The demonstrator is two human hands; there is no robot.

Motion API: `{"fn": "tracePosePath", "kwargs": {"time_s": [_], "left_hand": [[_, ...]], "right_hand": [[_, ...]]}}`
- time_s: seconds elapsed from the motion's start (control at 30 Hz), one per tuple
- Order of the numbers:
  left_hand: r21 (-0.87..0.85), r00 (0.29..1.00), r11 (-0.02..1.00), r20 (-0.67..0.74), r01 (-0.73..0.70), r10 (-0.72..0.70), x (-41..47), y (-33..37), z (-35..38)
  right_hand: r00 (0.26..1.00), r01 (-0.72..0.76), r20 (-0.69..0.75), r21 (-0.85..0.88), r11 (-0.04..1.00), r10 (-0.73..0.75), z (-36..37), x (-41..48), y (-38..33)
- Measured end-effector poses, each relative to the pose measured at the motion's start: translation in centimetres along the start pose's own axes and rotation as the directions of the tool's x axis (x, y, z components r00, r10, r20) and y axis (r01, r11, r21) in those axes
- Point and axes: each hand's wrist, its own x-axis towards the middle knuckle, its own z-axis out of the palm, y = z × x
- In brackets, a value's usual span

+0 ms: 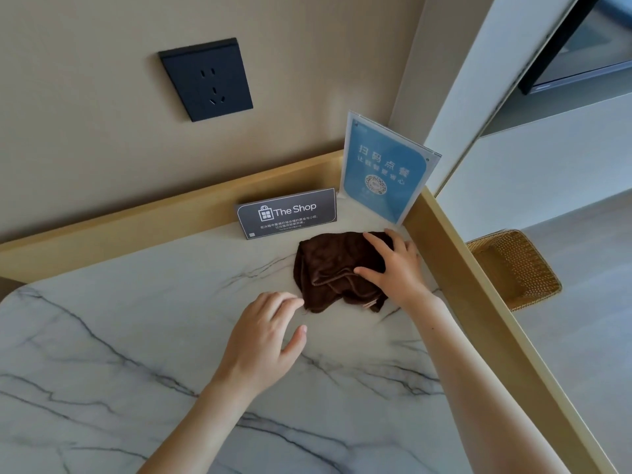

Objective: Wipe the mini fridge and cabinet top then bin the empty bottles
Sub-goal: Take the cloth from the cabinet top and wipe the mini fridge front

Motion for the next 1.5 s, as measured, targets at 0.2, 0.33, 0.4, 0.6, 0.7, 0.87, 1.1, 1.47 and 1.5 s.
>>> {"fn": "tracePosePath", "kwargs": {"time_s": [0.2,0.33,0.4,0.6,0.7,0.87,1.1,1.47,1.5], "left_hand": [[-0.004,1.000,1.000,-0.008,0.005,-0.005,-0.6,-0.1,0.1],[0.004,1.000,1.000,-0.012,0.002,-0.002,-1.5,-0.3,-0.1],[0.009,1.000,1.000,-0.010,-0.002,0.003,-2.0,-0.3,-0.2],[0.042,1.000,0.999,-0.014,-0.027,0.028,-3.9,-0.1,-0.7],[0.049,0.999,0.998,-0.011,-0.042,0.042,-4.7,0.2,-1.2],[0.048,0.999,0.998,-0.022,-0.046,0.048,-6.5,0.7,-2.4],[0.041,0.993,0.998,-0.101,-0.054,0.058,-10.4,2.0,-5.8],[0.012,0.975,0.991,-0.178,-0.130,0.130,-20.7,2.2,-12.2],[0.015,0.974,0.990,-0.176,-0.140,0.140,-21.9,2.0,-12.6]], "right_hand": [[0.995,-0.082,0.073,0.181,0.980,0.069,-0.3,-1.4,-0.6],[0.994,-0.104,0.063,0.193,0.976,0.094,0.0,-3.1,-1.5],[0.997,-0.082,0.035,0.240,0.967,0.076,0.4,-4.1,-1.8],[0.989,0.065,-0.144,0.346,0.936,-0.016,1.8,-7.0,-1.8],[0.990,0.105,-0.135,0.450,0.887,-0.048,1.8,-8.3,-2.4],[0.988,0.108,-0.154,0.618,0.778,-0.015,1.3,-11.8,-4.5],[0.978,0.114,-0.198,0.775,0.622,0.067,0.6,-19.7,-9.2],[0.916,0.281,-0.393,0.769,0.574,0.078,0.5,-34.3,-17.9],[0.911,0.291,-0.406,0.759,0.582,0.074,1.1,-35.6,-18.6]]}}
